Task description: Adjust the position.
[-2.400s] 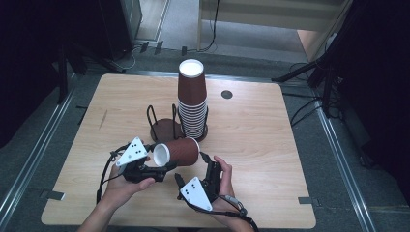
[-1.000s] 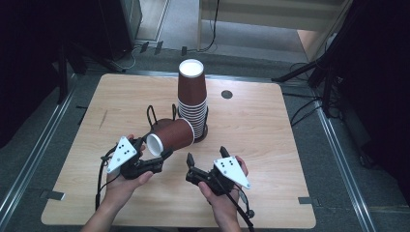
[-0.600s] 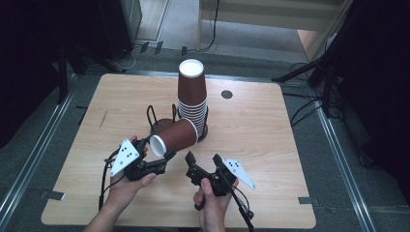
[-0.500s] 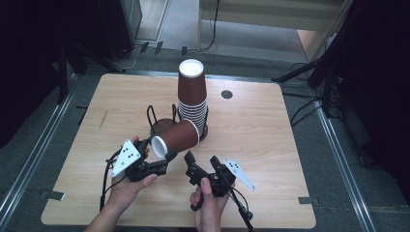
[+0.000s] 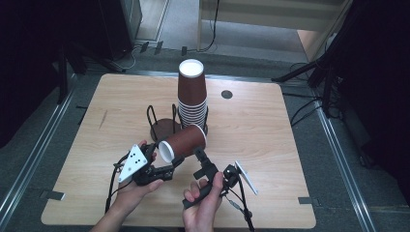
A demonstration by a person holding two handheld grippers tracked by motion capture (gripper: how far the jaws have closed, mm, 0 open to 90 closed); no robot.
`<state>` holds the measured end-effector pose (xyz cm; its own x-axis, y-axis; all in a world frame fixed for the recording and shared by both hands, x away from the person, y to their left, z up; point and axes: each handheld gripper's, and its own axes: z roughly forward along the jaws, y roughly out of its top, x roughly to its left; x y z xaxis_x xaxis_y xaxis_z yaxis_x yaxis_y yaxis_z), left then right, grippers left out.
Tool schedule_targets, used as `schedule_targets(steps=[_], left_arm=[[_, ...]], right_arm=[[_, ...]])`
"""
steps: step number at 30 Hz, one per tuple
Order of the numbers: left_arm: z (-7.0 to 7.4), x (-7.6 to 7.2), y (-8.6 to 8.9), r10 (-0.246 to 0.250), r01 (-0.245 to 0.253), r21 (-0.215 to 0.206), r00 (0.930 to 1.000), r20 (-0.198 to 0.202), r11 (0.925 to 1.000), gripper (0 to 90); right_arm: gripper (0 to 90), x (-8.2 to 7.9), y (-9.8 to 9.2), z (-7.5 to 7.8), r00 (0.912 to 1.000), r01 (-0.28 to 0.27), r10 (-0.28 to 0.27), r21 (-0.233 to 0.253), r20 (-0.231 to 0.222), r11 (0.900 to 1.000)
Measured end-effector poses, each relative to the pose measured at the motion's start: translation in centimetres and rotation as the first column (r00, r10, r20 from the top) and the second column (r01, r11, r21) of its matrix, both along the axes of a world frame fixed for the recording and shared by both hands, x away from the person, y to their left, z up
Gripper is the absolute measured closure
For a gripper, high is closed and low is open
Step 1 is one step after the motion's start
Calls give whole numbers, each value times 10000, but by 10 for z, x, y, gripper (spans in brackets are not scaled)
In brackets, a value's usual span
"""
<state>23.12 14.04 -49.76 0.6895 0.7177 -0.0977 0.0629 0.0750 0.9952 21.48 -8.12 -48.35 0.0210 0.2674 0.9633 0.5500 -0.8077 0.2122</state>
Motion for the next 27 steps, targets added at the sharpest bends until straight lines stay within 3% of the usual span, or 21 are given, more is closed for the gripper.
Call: schedule_targets(steps=[8, 15, 21, 27], left_arm=[[-3, -4, -8, -355, 353, 92, 9991, 218, 9993, 236], [-5, -6, -11, -521, 517, 157, 9984, 239, 9985, 236], [-5, -7, -14, -658, 654, 146, 9974, 291, 9978, 236], [-5, -8, -15, -739, 733, 204, 9968, 300, 9971, 236]], right_arm=[[0, 8, 3, -4, 9948, 150, -46, 1014, -1018, 9947], [0, 12, 2, -4, 9955, 158, 34, 2009, -949, 9795], [0, 18, 1, -7, 9953, 226, -22, 2095, -969, 9775], [0, 25, 0, -11, 9936, -18, 273, 2260, -1099, 9741]])
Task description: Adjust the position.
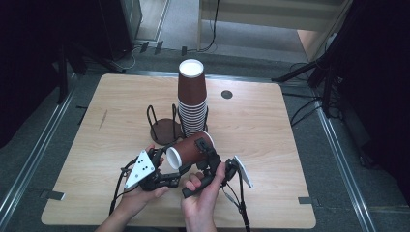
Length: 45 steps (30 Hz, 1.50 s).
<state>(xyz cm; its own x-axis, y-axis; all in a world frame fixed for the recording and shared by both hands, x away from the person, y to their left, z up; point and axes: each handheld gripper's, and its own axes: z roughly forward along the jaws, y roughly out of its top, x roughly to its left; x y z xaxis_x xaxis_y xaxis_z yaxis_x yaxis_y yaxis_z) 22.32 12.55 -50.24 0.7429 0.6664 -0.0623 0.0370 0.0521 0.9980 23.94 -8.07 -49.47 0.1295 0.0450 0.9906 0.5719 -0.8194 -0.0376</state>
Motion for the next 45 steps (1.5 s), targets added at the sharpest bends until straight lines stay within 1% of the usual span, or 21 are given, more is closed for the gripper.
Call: schedule_targets(steps=[3, 5, 8, 9, 12, 16, 19, 23, 24, 25, 26, 29, 31, 33, 34, 35, 36, 38, 40, 42, 45], left_arm=[[1, -1, -1, -48, 48, 50, 10000, 42, 10000, 236], [1, -2, -2, -123, 122, 139, 9999, 93, 9998, 236], [1, -2, -2, -151, 150, 130, 9998, 91, 9998, 236], [1, -1, -2, -159, 158, 147, 9999, 58, 9998, 235], [1, -1, -1, -131, 131, 127, 9999, 10, 9998, 234], [1, -1, 0, -85, 86, 225, 10000, -9, 9997, 232], [1, -2, -1, 4, 1, 352, 9999, -134, 9994, 227], [3, -3, 0, 20, 0, 473, 9990, -437, 9989, 218], [4, -3, 1, -29, 50, 403, 9986, -519, 9992, 215], [4, -3, 2, -60, 81, 386, 9985, -535, 9992, 214], [5, -3, 2, -39, 64, 471, 9985, -543, 9989, 210], [8, -3, 3, -134, 187, 675, 9967, -794, 9975, 121], [9, -4, 3, 124, -37, 814, 9943, -1056, 9967, 93], [10, -7, 3, 694, -574, 1062, 9912, -1131, 9927, 93], [11, -8, 4, 855, -718, 1162, 9893, -1178, 9906, 93], [11, -8, 4, 914, -766, 1212, 9884, -1214, 9897, 92], [11, -8, 5, 913, -754, 1257, 9879, -1257, 9892, 83], [10, -9, 7, 872, -700, 1273, 9870, -1349, 9894, 63], [9, -9, 8, 886, -666, 1460, 9848, -1493, 9870, 34], [8, -10, 9, 1079, -787, 1746, 9805, -1642, 9815, 34], [6, -10, 11, 1283, -893, 2116, 9756, -1784, 9733, 35]], right_arm=[[0, 2, 1, -1, 10000, 26, -26, -83, 14, 10000], [0, 4, 1, -2, 10000, 28, -28, 26, 5, 10000], [6, 7, 1, -3, 10000, -34, 34, 214, 3, 9998], [28, 7, 1, -4, 10000, -37, 37, 226, -10, 9997], [42, 8, 1, -5, 10000, -53, 53, 280, -27, 9996], [51, 9, 1, -7, 9999, -119, 121, 320, -57, 9994], [68, 9, 2, -7, 9998, -192, 196, 413, -97, 9990], [85, 9, 2, -8, 9996, -263, 268, 332, -124, 9991], [89, 8, 3, -8, 9997, -232, 234, 247, -109, 9994], [92, 7, 3, -8, 9998, -171, 172, 169, -28, 9997], [95, 7, 2, -8, 9999, -135, 134, 211, 41, 9997], [98, 6, 1, -8, 9998, -44, 39, 204, 217, 9998], [100, 6, 0, -7, 9994, -2, -3, 144, 343, 9999], [101, 5, -1, -6, 9987, 102, -100, -29, 503, 9999], [104, 5, -2, -6, 9978, 212, -202, -157, 626, 9997], [104, 5, -3, -6, 9971, 259, -236, -294, 730, 9992], [105, 4, -3, -6, 9960, 302, -276, -299, 844, 9991], [107, 4, -4, -4, 9917, 487, -428, -458, 1216, 9978], [110, 2, -5, -2, 9856, 670, -538, -779, 1601, 9947], [111, 2, -6, 0, 9816, 801, -624, -927, 1806, 9925], [111, 1, -7, 3, 9740, 1090, -767, -1442, 2133, 9835]])
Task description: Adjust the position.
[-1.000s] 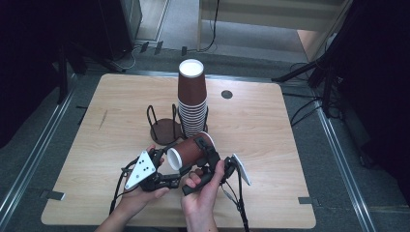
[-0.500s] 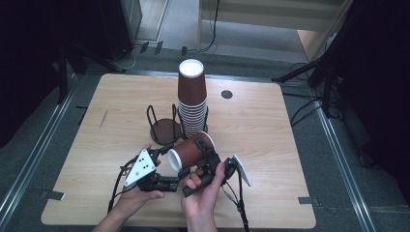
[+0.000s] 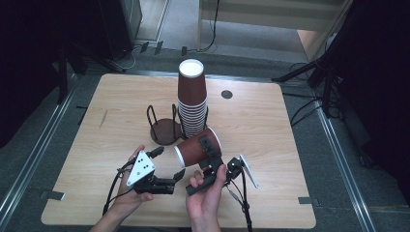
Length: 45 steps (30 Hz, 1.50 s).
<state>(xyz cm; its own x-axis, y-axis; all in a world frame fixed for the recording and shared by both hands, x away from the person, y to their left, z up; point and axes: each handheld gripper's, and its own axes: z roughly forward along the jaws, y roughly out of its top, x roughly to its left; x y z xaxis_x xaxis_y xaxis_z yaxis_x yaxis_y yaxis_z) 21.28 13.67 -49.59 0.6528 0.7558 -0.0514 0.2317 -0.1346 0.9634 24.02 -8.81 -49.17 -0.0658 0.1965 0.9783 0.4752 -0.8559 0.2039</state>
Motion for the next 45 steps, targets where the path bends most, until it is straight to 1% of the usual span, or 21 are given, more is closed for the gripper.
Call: schedule_targets(steps=[4, 6, 9, 11, 12, 15, 16, 18, 20, 22, 25, 26, 28, 30, 33, 35, 41, 42, 43, 44, 45], left_arm=[[-3, -2, 6, 134, -128, 247, 9996, -234, 9996, 34], [-5, -3, 9, 230, -220, 274, 9990, -386, 9994, 34], [-9, -3, 16, 465, -442, 427, 9974, -551, 9981, 35], [-11, -2, 22, 639, -607, 482, 9957, -678, 9970, 35], [-12, -2, 24, 722, -687, 487, 9947, -733, 9964, 35], [-15, -4, 32, 899, -850, 601, 9924, -842, 9946, 35], [-17, -4, 35, 954, -901, 609, 9913, -910, 9941, 35], [-20, -6, 40, 1067, -999, 706, 9892, -1008, 9925, 34], [-24, -7, 49, 1266, -1175, 814, 9850, -1175, 9897, 35], [-26, -7, 57, 1559, -1447, 902, 9787, -1333, 9854, 35], [-30, -8, 71, 1986, -1856, 949, 9679, -1538, 9780, 35], [-31, -8, 75, 2113, -1967, 1046, 9650, -1551, 9749, 35], [-32, -9, 84, 2330, -2190, 988, 9584, -1651, 9707, 35], [-33, -10, 93, 2541, -2402, 986, 9525, -1681, 9657, 35], [-34, -11, 105, 2842, -2717, 916, 9423, -1771, 9580, 35], [-34, -12, 111, 2989, -2867, 910, 9370, -1805, 9537, 35], [-36, -13, 125, 3329, -3201, 960, 9245, -1854, 9425, 35], [-37, -13, 126, 3380, -3265, 904, 9228, -1852, 9409, 35], [-36, -12, 129, 3453, -3348, 866, 9200, -1851, 9383, 34], [-36, -12, 130, 3509, -3405, 860, 9182, -1841, 9363, 34], [-36, -12, 132, 3567, -3466, 854, 9165, -1814, 9341, 34]], right_arm=[[111, -1, -3, 2, 9983, 372, -334, -810, 472, 9960], [111, -1, -3, 3, 9971, 454, -363, -1389, 671, 9893], [111, -2, -3, 5, 9935, 582, -370, -1998, 1078, 9781], [111, -2, -3, 6, 9889, 729, -347, -2682, 1447, 9606], [111, -2, -3, 7, 9879, 716, -284, -2851, 1526, 9558], [111, -3, -4, 10, 9818, 831, -155, -3546, 1894, 9313], [111, -4, -4, 11, 9800, 881, -145, -3669, 1987, 9261], [111, -5, -4, 13, 9757, 1091, -177, -4142, 2184, 9036], [111, -5, -5, 14, 9678, 1309, -209, -4303, 2510, 8932], [110, -5, -5, 14, 9578, 1546, -209, -4529, 2866, 8780], [108, -4, -7, 14, 9478, 1921, -218, -5149, 3182, 8354], [107, -4, -7, 14, 9432, 2082, -211, -5402, 3317, 8153], [107, -3, -8, 14, 9360, 2311, -171, -5771, 3515, 7833], [106, -3, -8, 15, 9279, 2544, -82, -6167, 3728, 7449], [105, -2, -8, 15, 9156, 2885, 122, -6776, 4020, 6764], [105, -1, -9, 15, 9116, 3072, 136, -7030, 4108, 6414], [105, 4, -15, 13, 9033, 3422, 167, -7436, 4286, 5745], [105, 5, -16, 13, 9003, 3547, 154, -7537, 4350, 5532], [105, 6, -17, 13, 8986, 3617, 156, -7602, 4386, 5397], [105, 8, -18, 12, 8941, 3738, 210, -7714, 4474, 5150], [105, 8, -19, 12, 8938, 3769, 230, -7778, 4480, 5030]])
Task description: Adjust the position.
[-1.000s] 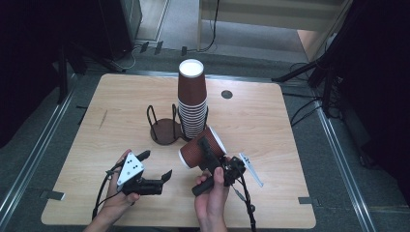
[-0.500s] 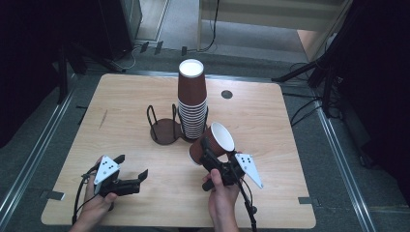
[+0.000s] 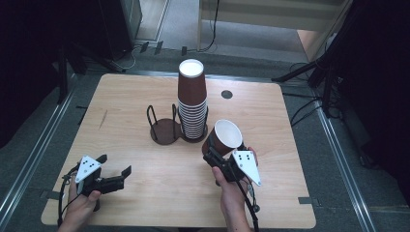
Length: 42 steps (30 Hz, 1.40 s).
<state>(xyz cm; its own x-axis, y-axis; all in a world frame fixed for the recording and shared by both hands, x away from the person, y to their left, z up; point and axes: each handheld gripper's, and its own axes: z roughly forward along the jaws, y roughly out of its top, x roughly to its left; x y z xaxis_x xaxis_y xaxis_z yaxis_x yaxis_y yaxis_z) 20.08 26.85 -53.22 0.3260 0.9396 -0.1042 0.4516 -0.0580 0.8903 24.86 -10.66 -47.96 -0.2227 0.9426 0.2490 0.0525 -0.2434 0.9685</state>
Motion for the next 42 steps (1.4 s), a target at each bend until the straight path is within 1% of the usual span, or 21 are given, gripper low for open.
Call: schedule_targets(steps=[2, 4, 8, 9, 13, 15, 18, 20, 21, 22, 24, 25, 27, 28, 30, 32, 36, 37, 39, 42], left_arm=[[0, 0, 4, 122, -122, -25, 9999, -17, 9999, 34], [-2, -2, 9, 219, -219, 27, 9998, -38, 9998, 35], [-4, -5, 20, 403, -403, -24, 9991, -95, 9992, 34], [-5, -6, 23, 445, -445, -10, 9990, -83, 9990, 34], [-6, -7, 34, 702, -704, -134, 9975, -114, 9974, 34], [-7, -7, 38, 828, -829, -196, 9965, -87, 9964, 34], [-7, -6, 43, 950, -951, -241, 9955, -61, 9952, 34], [-9, -5, 45, 1001, -1003, -221, 9949, -98, 9947, 34], [-9, -5, 45, 996, -998, -179, 9949, -126, 9948, 34], [-10, -4, 46, 1049, -1051, -141, 9944, -128, 9944, 35], [-12, -3, 47, 1093, -1095, -147, 9939, -141, 9939, 34], [-12, -3, 48, 1132, -1134, -139, 9935, -125, 9935, 34], [-13, -3, 49, 1198, -1200, -150, 9928, -91, 9927, 34], [-13, -2, 50, 1253, -1254, -146, 9921, -60, 9920, 35], [-14, -2, 51, 1319, -1319, -162, 9913, -30, 9911, 35], [-15, -1, 50, 1383, -1383, -151, 9904, 16, 9903, 34], [-16, -1, 47, 1366, -1366, 4, 9905, 131, 9906, 35], [-16, -1, 47, 1358, -1358, 1, 9906, 134, 9907, 34], [-16, -1, 48, 1386, -1386, -63, 9903, 111, 9903, 34], [-16, -1, 48, 1417, -1416, -77, 9898, 132, 9899, 35]], right_arm=[[105, 3, -3, -1, 9999, 69, -67, -349, 77, 9994], [105, 5, -5, -2, 9998, 159, -151, -585, 141, 9982], [105, 13, -12, -7, 9991, 412, -404, -1017, 95, 9940], [105, 15, -14, -9, 9989, 467, -452, -1185, 152, 9919], [105, 24, -22, -17, 9964, 822, -781, -1589, 317, 9839], [105, 28, -24, -21, 9935, 1128, -1078, -1845, 368, 9763], [105, 35, -28, -26, 9916, 1279, -1212, -2140, 443, 9684], [105, 38, -30, -26, 9931, 1165, -1122, -2026, 328, 9723], [105, 40, -31, -26, 9936, 1122, -1068, -1958, 378, 9742], [105, 42, -31, -26, 9931, 1155, -1084, -2055, 451, 9718], [105, 47, -33, -26, 9908, 1328, -1219, -2534, 583, 9582], [105, 48, -33, -26, 9902, 1370, -1251, -2604, 619, 9557], [103, 53, -36, -26, 9905, 1353, -1240, -2582, 597, 9566], [103, 56, -38, -26, 9893, 1437, -1319, -2626, 621, 9542], [103, 61, -41, -26, 9888, 1456, -1322, -2528, 690, 9565], [103, 65, -42, -27, 9890, 1436, -1297, -2549, 707, 9562], [103, 72, -43, -33, 9890, 1429, -1263, -2794, 765, 9495], [103, 74, -43, -34, 9889, 1442, -1271, -2866, 775, 9471], [103, 78, -43, -39, 9878, 1516, -1343, -2879, 789, 9456], [103, 84, -44, -44, 9876, 1557, -1426, -2936, 656, 9432]])
